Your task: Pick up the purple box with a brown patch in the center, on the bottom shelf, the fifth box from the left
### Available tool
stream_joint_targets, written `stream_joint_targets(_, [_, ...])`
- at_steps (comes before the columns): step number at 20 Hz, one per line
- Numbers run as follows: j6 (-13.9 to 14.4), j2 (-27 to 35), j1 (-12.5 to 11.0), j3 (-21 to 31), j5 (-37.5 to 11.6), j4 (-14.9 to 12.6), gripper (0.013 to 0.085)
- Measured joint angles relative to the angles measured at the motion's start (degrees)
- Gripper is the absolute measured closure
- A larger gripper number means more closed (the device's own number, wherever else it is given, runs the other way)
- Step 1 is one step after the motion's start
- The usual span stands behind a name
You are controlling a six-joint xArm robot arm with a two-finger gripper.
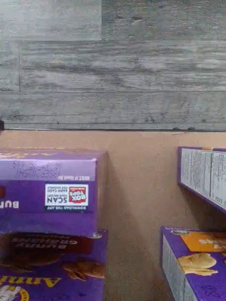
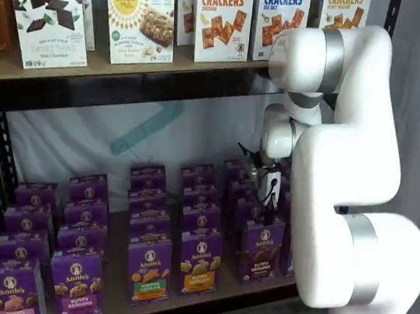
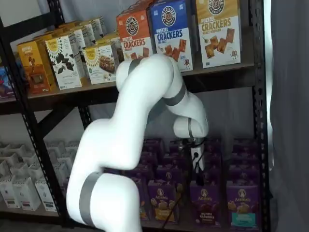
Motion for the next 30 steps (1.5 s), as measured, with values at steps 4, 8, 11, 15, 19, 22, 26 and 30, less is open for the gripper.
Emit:
stream_joint_targets(4, [0.2, 1.2, 0.1, -1.8, -1.9, -0.2, 0.013])
stream_joint_targets(8, [0.9, 2.6, 0.1, -4.5, -0.2, -1.0, 0.013])
stream_joint_targets(11, [2.9, 3.1, 0.0, -5.8, 1.6, -3.6, 0.013])
stream_joint_targets(15, [3.5, 2.2, -0.5, -4.8, 1.5, -4.9, 0.013])
stream_joint_targets(19, [4.6, 1.1, -0.9, -3.2, 1.8, -6.6, 0.013])
stream_joint_targets(22, [4.8, 0.8, -1.0, -2.5, 1.8, -7.0, 0.013])
stream_joint_targets(26, [4.8, 1.3, -0.9, -2.4, 2.2, -6.7, 0.013])
stream_joint_targets(30, [5.3, 2.3, -0.7, -3.2, 2.6, -7.0, 0.013])
